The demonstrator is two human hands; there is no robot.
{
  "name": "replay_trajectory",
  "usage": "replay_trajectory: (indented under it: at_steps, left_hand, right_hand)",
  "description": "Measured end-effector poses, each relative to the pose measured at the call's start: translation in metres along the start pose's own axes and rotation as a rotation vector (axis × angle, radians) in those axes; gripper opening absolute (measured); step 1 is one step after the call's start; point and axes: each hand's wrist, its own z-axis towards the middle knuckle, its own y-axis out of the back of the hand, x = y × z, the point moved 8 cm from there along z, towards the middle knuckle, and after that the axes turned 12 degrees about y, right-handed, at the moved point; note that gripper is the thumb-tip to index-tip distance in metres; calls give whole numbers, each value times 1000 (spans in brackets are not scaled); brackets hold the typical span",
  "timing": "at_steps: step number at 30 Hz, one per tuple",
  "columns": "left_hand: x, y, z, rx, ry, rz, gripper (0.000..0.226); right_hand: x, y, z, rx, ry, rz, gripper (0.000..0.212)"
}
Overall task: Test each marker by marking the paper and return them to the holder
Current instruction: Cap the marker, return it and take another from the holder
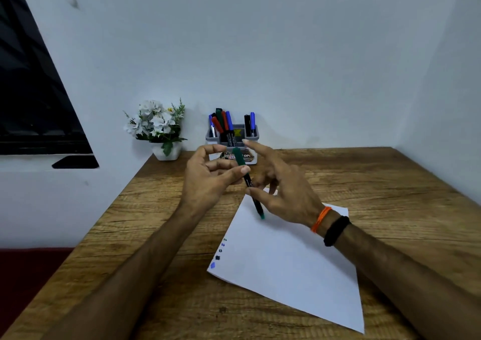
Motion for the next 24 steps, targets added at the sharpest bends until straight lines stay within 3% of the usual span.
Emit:
replay_trajectory:
  at_steps: [9, 13, 15, 19, 24]
  left_hand:
    - [-3, -5, -2, 12, -56, 45, 67]
    - [6, 1, 6, 4, -46, 113, 57]
    - [16, 8, 13, -36, -23, 313, 51]
    - [49, 24, 31, -81, 28, 934, 55]
    - [79, 23, 44, 28, 91, 1250, 61]
  right_hand:
    - [10, 2, 8, 39, 68, -73, 90]
    - [1, 12, 15, -22, 33, -60, 86]
    - [-9, 22, 23, -80, -24, -40, 85]
    - [-36, 38, 49, -138, -106, -80, 85]
    - [-68, 49, 84, -194, -113, -189, 86]
